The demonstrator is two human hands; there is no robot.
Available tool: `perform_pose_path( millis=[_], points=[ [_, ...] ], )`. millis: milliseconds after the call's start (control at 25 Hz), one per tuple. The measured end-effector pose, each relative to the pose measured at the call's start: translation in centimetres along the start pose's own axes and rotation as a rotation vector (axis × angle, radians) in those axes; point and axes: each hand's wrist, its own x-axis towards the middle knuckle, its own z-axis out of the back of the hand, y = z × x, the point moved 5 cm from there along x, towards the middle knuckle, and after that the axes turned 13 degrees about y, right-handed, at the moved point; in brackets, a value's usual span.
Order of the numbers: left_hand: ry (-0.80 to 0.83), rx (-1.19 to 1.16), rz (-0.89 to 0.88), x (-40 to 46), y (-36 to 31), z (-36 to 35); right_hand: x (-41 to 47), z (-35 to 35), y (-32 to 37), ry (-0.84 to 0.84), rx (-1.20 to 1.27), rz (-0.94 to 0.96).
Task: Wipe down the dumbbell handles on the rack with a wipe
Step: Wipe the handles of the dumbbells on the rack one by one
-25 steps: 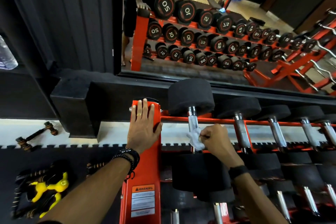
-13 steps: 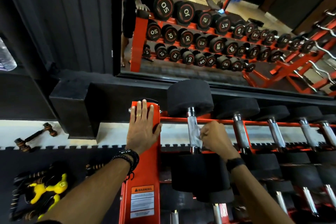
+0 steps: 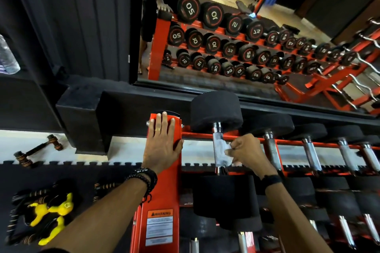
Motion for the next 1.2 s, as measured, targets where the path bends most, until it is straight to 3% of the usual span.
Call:
perform_pose_path(
  millis=[120,200,480,760,960,1080,1200],
  points=[
    [-0.008,-0.022,-0.002,0.1,-0.1,0.1,0.2,2.1,1.3,-0.340,-0.171,0.061],
    [-0.006,-0.035,-0.005,0.0,0.0,0.1,0.6,1.7,2.2,-0.431,-0.242,0.101],
    [0.003,-0.019,0.003,0.2,0.0,0.2,-0.2,-1.8,1.2,-0.133,-0.265,0.249],
    [-0.013,-0.034,-0.007,-0.1,0.0,0.3,1.7,-1.2,2.4,-0.221,0.028,0.289],
    [-0.004,-0.005,0.001,0.1,-0.1,0.1,-1.0,-2.5,-0.9,0.098,-0.023,0.183],
    [-0.002,-0.013,-0.002,0.0,-0.1,0.0,0.4,-1.6,0.5,-0.012,-0.033,0.237],
    [0.008,-0.024,-0.004,0.1,0.0,0.0,2.1,-1.0,2.0,-0.159,0.152,0.245]
  ],
)
